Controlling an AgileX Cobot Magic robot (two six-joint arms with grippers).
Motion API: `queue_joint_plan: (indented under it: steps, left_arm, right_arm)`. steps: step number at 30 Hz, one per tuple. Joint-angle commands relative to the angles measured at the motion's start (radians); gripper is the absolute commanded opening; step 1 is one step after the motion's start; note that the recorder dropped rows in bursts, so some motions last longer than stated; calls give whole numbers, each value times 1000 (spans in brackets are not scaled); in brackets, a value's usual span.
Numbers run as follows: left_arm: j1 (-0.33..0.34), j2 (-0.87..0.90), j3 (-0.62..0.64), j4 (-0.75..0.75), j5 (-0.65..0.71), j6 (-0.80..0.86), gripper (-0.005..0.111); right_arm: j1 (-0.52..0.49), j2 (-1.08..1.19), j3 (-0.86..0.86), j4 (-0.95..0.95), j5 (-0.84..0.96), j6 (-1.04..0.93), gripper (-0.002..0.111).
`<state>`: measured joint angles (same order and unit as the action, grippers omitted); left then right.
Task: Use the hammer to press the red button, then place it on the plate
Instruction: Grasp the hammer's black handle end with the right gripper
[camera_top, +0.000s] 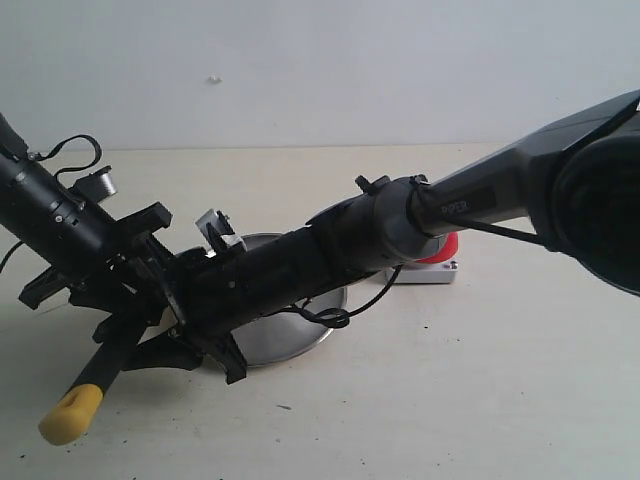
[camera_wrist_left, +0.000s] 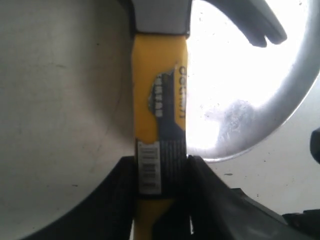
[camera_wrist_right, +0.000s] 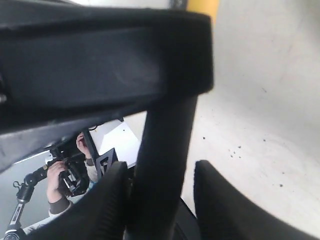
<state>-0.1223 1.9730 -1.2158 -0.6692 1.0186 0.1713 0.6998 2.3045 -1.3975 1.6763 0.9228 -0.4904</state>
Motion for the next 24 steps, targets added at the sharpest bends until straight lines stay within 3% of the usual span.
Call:
queue_joint_plan:
  steps: [1,5,15,21,24]
  left_arm:
    - [1,-7,-6,-49,18,8,0]
    - [1,-7,-6,-57,16,12,0]
    - [1,-7,-6,-71,20,28,0]
    - [1,-7,-6,-73,20,28,0]
    - [1,-7,-6,-73,23,30,0]
  right_arm:
    - [3,0,-6,-12,-6,-32,40]
    - [5,2,-6,-12,-8,-34,50]
    - [21,30,-6,12,11,-28,50]
    - [21,29,-6,26,12,-28,45]
    - [21,29,-6,26,12,-28,37]
